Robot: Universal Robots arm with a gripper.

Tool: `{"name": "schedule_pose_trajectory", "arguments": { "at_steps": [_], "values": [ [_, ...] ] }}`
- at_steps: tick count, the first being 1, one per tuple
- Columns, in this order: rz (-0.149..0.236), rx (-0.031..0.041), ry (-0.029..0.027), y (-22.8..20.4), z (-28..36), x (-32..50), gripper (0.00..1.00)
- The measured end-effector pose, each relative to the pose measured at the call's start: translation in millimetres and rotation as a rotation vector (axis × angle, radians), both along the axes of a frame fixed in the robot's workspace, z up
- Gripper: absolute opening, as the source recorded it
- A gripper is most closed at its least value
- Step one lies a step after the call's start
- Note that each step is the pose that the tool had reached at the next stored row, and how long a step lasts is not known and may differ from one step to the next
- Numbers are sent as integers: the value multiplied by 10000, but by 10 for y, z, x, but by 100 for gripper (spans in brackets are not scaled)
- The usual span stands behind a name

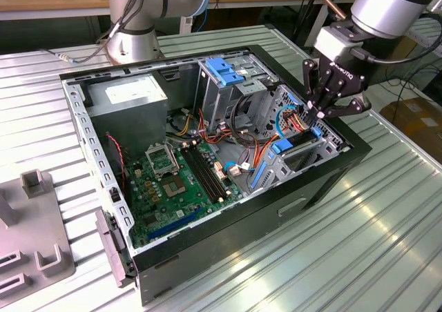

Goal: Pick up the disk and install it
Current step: 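Insert the second disk wire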

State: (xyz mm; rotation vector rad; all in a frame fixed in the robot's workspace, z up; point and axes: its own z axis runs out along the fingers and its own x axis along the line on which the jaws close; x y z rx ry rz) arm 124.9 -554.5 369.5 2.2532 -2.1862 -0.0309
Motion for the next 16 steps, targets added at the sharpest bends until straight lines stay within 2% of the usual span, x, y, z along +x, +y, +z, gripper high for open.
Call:
{"name": "schedule_pose_trajectory", "arguments": {
  "at_steps": [7,9,12,16],
  "values": [
    [1,11,0,-1,179,-1,10],
    [0,15,13,1,185,-27,10],
    [1,16,65,5,185,-82,10],
    [0,18,159,100,184,-82,10]
  ]
}}
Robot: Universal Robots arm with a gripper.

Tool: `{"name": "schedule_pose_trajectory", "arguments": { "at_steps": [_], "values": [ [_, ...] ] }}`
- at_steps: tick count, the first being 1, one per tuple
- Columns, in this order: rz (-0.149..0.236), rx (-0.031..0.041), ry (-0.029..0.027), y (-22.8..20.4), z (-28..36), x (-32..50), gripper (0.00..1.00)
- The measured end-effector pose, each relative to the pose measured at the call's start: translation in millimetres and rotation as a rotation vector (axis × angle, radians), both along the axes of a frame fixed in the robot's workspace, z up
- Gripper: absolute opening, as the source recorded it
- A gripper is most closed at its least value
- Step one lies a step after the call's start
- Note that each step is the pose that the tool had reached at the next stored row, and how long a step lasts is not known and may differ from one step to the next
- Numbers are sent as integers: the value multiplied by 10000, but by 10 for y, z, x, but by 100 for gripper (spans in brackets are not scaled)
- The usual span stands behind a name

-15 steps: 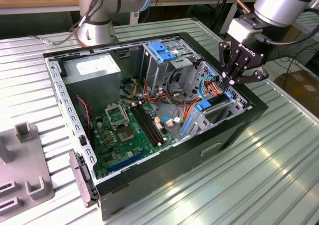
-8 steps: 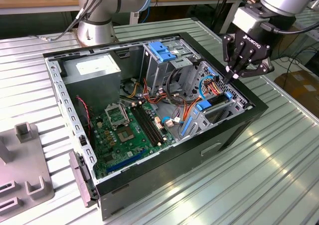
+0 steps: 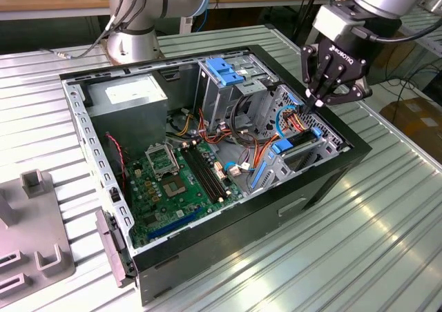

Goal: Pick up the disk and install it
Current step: 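Insert the second disk wire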

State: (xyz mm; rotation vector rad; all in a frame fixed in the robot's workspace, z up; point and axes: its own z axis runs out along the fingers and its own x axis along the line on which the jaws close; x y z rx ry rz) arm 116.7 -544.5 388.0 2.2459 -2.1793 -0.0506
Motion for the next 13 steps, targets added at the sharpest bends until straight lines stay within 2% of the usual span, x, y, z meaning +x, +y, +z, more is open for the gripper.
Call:
{"name": "schedule_pose_trajectory", "arguments": {
  "at_steps": [4,5,8,12,13],
  "values": [
    [0,-2,29,73,0,0,10],
    [0,-3,38,133,0,0,10],
    [0,-5,50,207,0,-2,10],
    [0,-23,75,267,0,-3,10],
    [-1,-82,83,274,0,-3,10]
  ]
}}
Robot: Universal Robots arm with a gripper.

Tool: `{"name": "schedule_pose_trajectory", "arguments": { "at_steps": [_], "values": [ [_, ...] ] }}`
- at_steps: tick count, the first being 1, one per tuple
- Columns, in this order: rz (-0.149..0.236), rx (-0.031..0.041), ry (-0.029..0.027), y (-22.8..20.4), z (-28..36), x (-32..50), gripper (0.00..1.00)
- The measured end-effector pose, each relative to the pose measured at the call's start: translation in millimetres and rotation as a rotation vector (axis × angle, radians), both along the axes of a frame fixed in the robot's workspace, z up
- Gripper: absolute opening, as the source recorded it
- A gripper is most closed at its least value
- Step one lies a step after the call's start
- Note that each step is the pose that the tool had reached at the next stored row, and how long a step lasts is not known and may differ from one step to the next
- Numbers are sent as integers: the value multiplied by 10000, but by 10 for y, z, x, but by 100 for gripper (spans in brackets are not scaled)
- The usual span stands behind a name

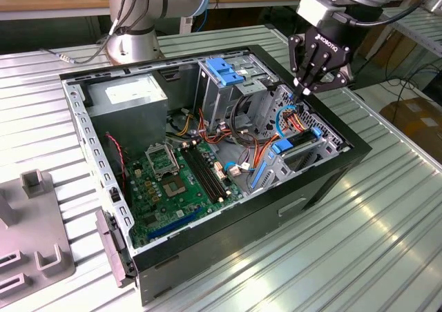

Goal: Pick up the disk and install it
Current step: 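Insert the second disk wire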

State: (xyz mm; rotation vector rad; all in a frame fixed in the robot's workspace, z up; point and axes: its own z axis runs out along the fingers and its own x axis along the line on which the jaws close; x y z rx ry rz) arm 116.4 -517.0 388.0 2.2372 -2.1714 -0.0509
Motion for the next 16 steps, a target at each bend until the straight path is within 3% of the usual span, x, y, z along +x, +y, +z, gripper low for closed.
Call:
{"name": "schedule_pose_trajectory", "arguments": {
  "at_steps": [2,6,9,10,11,16],
  "values": [
    [2,-556,4,6,0,1,10],
    [1,-587,5,6,-1,0,10],
    [0,-688,5,11,-3,0,11],
    [1,-712,5,15,-3,0,17],
    [1,-767,5,32,-4,1,30],
    [1,-999,4,99,-30,0,30]
  ]
}}
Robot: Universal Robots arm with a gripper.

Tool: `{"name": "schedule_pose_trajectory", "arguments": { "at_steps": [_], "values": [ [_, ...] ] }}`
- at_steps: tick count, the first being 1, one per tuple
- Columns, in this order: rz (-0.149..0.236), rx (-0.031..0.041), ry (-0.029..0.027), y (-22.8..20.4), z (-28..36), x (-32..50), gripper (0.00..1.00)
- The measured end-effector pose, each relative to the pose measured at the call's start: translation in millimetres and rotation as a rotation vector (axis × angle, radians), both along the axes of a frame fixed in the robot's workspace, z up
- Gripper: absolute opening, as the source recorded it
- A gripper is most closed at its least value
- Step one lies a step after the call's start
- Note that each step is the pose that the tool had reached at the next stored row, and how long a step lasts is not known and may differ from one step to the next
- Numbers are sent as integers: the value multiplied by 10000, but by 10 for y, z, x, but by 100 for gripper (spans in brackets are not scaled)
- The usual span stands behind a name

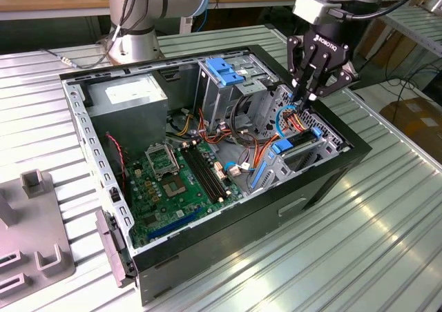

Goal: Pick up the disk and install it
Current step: 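Insert the second disk wire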

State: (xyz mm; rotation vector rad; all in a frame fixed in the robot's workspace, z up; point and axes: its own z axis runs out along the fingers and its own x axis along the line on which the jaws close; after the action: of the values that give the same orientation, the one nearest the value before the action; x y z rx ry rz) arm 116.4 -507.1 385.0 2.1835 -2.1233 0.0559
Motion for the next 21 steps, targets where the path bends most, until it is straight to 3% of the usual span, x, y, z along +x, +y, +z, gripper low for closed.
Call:
{"name": "schedule_pose_trajectory", "arguments": {
  "at_steps": [3,4,7,8,9,10,11,13,15,17,20,21],
  "values": [
    [0,-198,0,44,-28,0,30],
    [0,-299,0,53,-35,0,30],
    [0,-693,0,80,-57,0,30],
    [0,-778,0,89,-64,0,30],
    [1,-942,0,110,-80,1,30],
    [-1,-1056,0,131,-100,2,30],
    [0,-1097,-1,143,-123,9,29],
    [-1,-1113,0,146,-152,14,16],
    [0,-1114,0,146,-158,14,16],
    [0,-1034,0,125,-163,14,16],
    [0,-820,-4,45,-173,2,16],
    [1,-698,-5,15,-177,-7,16]
  ]
}}
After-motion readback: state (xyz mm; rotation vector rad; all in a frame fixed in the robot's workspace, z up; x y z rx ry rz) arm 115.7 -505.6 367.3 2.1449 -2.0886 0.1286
